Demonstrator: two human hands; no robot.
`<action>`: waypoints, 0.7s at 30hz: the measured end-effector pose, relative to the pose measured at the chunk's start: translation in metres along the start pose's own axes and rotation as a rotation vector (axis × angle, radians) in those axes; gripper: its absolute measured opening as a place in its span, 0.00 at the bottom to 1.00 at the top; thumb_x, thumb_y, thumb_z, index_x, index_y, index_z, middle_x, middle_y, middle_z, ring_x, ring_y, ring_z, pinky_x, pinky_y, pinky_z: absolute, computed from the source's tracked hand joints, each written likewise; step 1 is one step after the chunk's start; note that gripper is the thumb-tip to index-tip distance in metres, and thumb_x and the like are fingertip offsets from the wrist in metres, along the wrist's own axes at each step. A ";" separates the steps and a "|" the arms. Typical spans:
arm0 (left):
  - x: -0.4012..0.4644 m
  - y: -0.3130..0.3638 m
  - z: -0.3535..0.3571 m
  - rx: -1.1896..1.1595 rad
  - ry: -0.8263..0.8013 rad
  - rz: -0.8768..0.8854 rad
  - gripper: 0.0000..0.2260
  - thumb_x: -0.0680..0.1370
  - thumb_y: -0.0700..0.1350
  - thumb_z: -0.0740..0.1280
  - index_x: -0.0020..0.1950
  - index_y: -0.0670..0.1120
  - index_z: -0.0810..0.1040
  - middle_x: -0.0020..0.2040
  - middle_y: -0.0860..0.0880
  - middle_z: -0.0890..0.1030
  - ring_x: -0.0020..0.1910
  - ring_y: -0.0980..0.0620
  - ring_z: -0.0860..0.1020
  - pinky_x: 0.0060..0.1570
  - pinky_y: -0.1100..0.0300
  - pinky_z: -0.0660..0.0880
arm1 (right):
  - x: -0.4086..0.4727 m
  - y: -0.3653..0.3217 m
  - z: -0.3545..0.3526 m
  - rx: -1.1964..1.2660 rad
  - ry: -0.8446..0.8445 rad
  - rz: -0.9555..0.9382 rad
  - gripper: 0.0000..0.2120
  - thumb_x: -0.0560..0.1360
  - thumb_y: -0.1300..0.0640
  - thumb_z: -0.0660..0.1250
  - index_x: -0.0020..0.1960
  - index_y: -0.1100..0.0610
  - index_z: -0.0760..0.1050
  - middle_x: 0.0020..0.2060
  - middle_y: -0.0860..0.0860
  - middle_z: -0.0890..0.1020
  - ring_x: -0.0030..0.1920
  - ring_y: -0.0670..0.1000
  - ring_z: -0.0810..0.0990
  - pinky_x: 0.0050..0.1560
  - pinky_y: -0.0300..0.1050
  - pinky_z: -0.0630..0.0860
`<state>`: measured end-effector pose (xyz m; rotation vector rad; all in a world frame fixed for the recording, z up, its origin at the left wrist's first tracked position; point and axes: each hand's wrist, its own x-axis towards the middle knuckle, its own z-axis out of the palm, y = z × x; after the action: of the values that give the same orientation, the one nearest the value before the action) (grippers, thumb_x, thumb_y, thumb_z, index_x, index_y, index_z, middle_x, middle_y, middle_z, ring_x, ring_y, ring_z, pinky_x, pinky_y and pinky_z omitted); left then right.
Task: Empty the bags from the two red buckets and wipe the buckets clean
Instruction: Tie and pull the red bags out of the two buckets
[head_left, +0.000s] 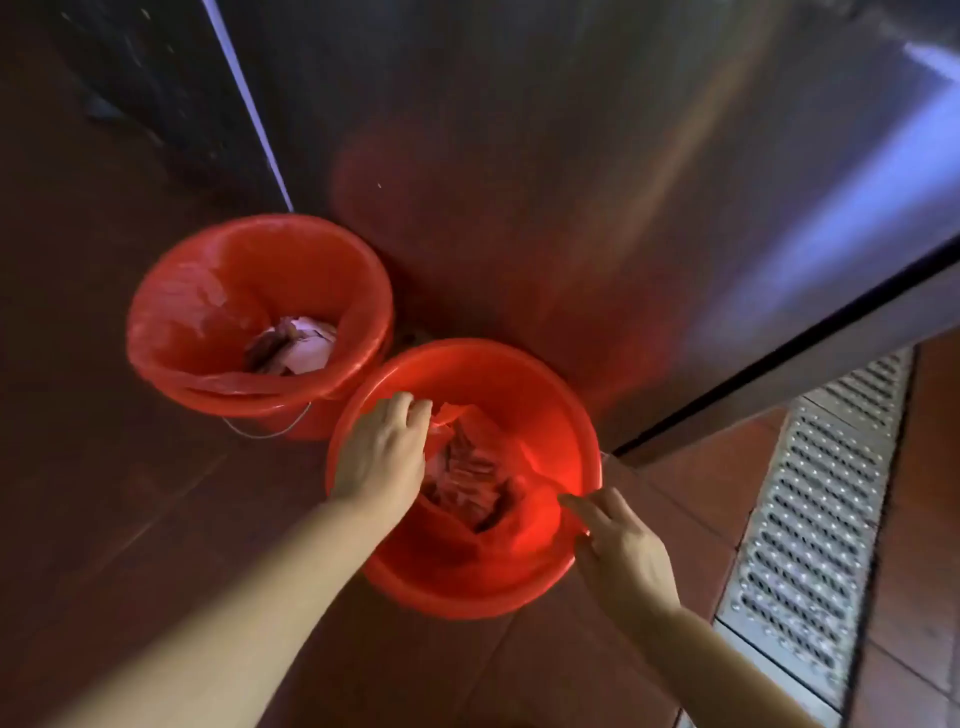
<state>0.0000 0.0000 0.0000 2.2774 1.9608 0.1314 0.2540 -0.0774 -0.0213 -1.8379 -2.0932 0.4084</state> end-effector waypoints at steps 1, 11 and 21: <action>0.005 -0.003 0.009 -0.002 0.058 0.042 0.24 0.62 0.39 0.78 0.57 0.41 0.79 0.50 0.43 0.79 0.46 0.41 0.79 0.45 0.50 0.77 | 0.001 0.004 0.007 0.008 0.036 -0.054 0.22 0.62 0.66 0.73 0.54 0.51 0.81 0.42 0.49 0.78 0.36 0.52 0.80 0.29 0.44 0.77; 0.040 -0.023 0.042 -0.246 0.193 0.221 0.03 0.70 0.43 0.73 0.40 0.44 0.83 0.41 0.48 0.81 0.46 0.46 0.75 0.46 0.58 0.69 | 0.059 0.016 0.027 0.264 -0.008 -0.125 0.08 0.65 0.65 0.72 0.38 0.53 0.80 0.37 0.45 0.75 0.36 0.46 0.74 0.40 0.41 0.74; 0.020 -0.031 -0.008 -0.562 0.141 0.117 0.10 0.72 0.44 0.72 0.35 0.58 0.78 0.38 0.58 0.80 0.42 0.63 0.76 0.39 0.71 0.69 | 0.081 -0.017 0.005 1.090 -0.033 0.131 0.16 0.71 0.70 0.65 0.30 0.53 0.77 0.38 0.52 0.84 0.38 0.44 0.78 0.47 0.42 0.71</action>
<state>-0.0286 0.0244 0.0021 2.0369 1.5748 0.7670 0.2272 0.0005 -0.0147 -1.2564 -1.2701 1.2909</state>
